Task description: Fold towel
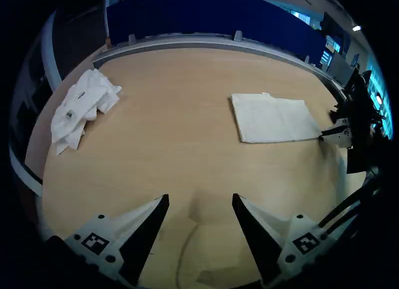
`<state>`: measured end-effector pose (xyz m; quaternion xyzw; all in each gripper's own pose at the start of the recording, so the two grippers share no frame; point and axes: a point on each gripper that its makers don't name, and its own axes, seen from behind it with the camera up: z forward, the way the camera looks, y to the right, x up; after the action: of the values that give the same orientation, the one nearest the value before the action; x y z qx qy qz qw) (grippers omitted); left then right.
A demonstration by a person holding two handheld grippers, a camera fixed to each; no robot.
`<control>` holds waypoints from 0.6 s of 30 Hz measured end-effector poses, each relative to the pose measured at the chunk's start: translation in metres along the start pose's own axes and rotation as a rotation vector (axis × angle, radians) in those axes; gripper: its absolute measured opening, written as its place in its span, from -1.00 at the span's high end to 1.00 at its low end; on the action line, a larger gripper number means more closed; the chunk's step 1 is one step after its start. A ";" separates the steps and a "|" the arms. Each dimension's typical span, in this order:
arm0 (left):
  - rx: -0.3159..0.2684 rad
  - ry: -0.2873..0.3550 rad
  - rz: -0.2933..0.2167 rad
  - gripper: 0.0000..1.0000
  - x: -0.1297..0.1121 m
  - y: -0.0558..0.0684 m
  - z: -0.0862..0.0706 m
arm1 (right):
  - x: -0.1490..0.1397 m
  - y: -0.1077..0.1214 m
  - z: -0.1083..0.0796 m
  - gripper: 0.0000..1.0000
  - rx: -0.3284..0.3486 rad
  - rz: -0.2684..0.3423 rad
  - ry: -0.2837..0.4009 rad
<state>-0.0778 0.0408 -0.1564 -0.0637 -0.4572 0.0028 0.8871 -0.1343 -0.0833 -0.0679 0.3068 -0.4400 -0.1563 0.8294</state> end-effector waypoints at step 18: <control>-0.013 0.007 -0.002 -0.88 0.003 0.007 -0.004 | 0.035 0.004 -0.016 0.85 -0.014 0.022 0.074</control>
<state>-0.0719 0.0478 -0.1569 -0.0690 -0.4542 -0.0014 0.8882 -0.1011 -0.0925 -0.0498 0.3018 -0.4111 -0.1389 0.8489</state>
